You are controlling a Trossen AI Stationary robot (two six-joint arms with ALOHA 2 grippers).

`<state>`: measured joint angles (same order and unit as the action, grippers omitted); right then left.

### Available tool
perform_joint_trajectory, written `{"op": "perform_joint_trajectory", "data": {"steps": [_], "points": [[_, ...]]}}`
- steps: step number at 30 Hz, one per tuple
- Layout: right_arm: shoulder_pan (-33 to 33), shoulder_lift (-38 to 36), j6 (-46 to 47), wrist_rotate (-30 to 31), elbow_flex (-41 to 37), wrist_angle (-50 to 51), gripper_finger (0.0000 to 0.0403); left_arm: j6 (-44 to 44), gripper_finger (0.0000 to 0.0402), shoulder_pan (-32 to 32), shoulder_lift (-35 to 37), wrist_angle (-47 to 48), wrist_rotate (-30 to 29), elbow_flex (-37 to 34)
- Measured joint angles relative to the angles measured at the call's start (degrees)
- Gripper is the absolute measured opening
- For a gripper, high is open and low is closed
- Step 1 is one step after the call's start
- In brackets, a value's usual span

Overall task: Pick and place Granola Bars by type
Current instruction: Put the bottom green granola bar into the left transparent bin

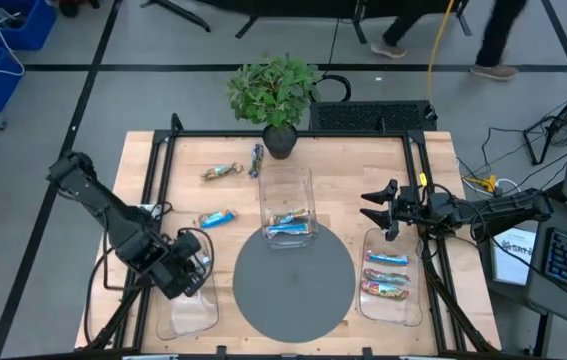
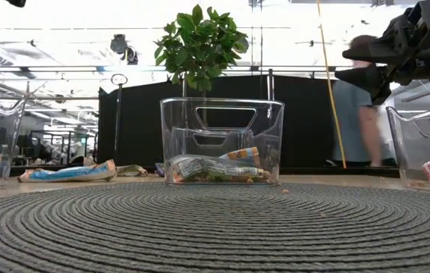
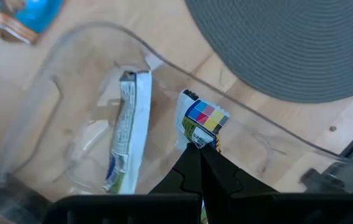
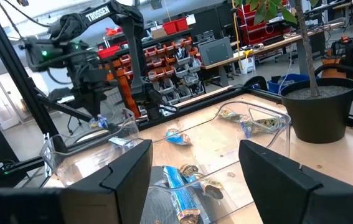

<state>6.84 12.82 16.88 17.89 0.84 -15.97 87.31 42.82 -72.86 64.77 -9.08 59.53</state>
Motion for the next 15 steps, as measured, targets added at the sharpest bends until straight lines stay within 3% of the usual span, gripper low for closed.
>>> {"op": "perform_joint_trajectory", "data": {"steps": [8,15], "points": [[0.0,0.0,0.0,0.0,0.0,0.0,0.0233,4.3,0.0000,2.8,-2.3,-6.8,0.6,-4.4],[0.0,0.0,0.0,0.0,0.0,0.0,0.0233,2.1,0.0000,2.9,-3.8,-7.8,1.3,-8.3]]}}
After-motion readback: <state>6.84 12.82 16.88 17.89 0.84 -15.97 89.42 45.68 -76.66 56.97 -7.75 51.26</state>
